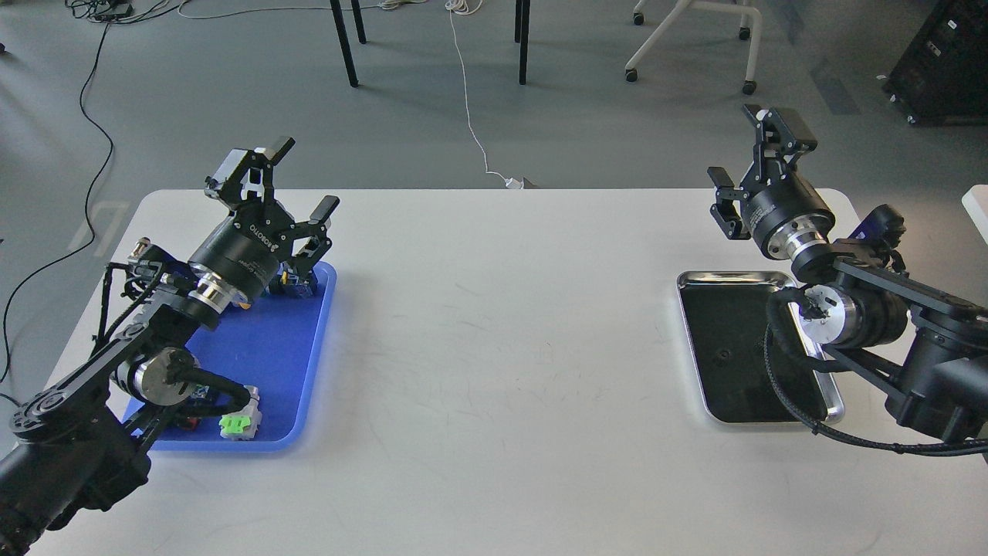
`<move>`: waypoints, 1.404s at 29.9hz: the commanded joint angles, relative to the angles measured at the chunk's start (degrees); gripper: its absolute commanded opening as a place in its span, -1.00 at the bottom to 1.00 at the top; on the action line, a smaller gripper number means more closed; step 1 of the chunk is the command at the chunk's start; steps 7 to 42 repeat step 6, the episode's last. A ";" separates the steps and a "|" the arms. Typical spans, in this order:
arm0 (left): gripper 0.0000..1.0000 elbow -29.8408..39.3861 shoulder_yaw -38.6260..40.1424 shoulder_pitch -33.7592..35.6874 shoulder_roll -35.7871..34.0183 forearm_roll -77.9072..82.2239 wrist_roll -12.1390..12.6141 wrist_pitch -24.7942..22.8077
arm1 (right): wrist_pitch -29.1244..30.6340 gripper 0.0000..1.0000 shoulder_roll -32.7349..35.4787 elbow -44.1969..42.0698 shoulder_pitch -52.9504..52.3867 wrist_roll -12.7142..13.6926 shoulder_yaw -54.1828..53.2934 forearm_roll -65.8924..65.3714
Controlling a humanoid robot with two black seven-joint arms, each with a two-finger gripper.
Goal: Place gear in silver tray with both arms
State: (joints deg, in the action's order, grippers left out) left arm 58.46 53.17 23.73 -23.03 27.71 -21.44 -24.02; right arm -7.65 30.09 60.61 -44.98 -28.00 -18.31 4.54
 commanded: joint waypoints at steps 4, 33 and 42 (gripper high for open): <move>0.96 -0.01 0.10 -0.08 0.10 -0.11 0.53 -0.33 | 0.62 0.98 -1.17 1.35 1.74 0.00 -0.59 -0.76; 0.96 -0.01 0.10 -0.08 0.10 -0.11 0.44 -0.24 | 0.53 0.98 -1.44 1.26 1.74 0.00 -0.59 -0.94; 0.96 -0.01 0.10 -0.08 0.10 -0.11 0.44 -0.24 | 0.53 0.98 -1.44 1.26 1.74 0.00 -0.59 -0.94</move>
